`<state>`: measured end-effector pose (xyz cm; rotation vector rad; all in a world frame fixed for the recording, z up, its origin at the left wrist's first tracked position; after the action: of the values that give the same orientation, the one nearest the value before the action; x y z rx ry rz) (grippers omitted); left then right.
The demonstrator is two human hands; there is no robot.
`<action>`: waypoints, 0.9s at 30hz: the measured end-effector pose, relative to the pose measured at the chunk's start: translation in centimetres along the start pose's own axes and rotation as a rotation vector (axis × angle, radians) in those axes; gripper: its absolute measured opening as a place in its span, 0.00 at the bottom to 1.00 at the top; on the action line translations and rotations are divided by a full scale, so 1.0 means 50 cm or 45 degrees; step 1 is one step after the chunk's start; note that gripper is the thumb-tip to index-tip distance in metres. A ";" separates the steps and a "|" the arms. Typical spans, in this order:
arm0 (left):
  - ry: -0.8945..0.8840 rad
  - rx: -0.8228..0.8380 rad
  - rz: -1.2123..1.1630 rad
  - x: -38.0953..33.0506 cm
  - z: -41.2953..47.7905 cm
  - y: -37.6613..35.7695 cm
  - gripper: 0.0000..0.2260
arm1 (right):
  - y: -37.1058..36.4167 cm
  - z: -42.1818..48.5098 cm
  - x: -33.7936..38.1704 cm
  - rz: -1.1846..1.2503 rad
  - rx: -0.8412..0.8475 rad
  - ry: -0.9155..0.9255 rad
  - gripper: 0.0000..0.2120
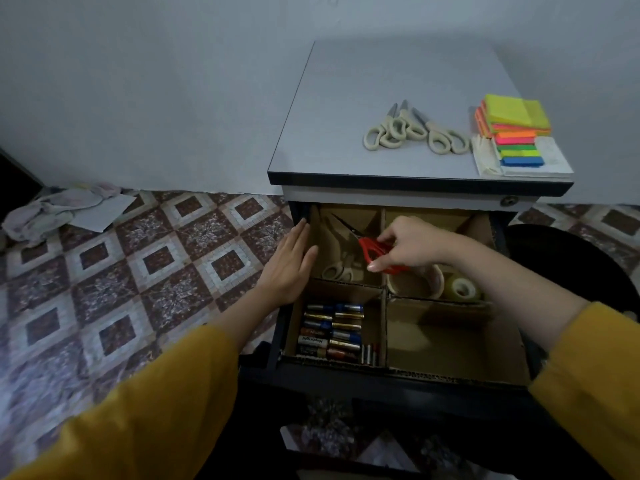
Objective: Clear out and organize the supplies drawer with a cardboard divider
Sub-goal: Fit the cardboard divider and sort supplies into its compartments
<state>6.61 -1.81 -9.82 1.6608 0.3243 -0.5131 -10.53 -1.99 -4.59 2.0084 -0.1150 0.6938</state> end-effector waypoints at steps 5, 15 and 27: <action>0.014 -0.013 0.020 -0.002 0.000 0.002 0.25 | -0.021 0.065 0.026 -0.212 -0.023 -0.015 0.17; 0.028 -0.035 0.032 0.006 0.006 0.001 0.25 | -0.013 0.088 0.048 -0.549 -0.133 0.038 0.20; 0.006 -0.055 0.058 0.004 0.007 0.005 0.31 | -0.020 0.082 0.068 -0.513 -0.255 0.166 0.20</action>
<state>6.85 -2.23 -9.78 1.6242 0.2985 -0.4650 -5.61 -4.19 -5.15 1.7186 0.2805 0.5278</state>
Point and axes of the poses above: each hand's wrist, its own z-axis towards the middle knuckle, its own y-axis out of the back of the hand, x = y × z, the point moved 8 cm from there along z, towards the middle knuckle, and after that the axes turned 6 degrees about y, right-handed, at the moved point
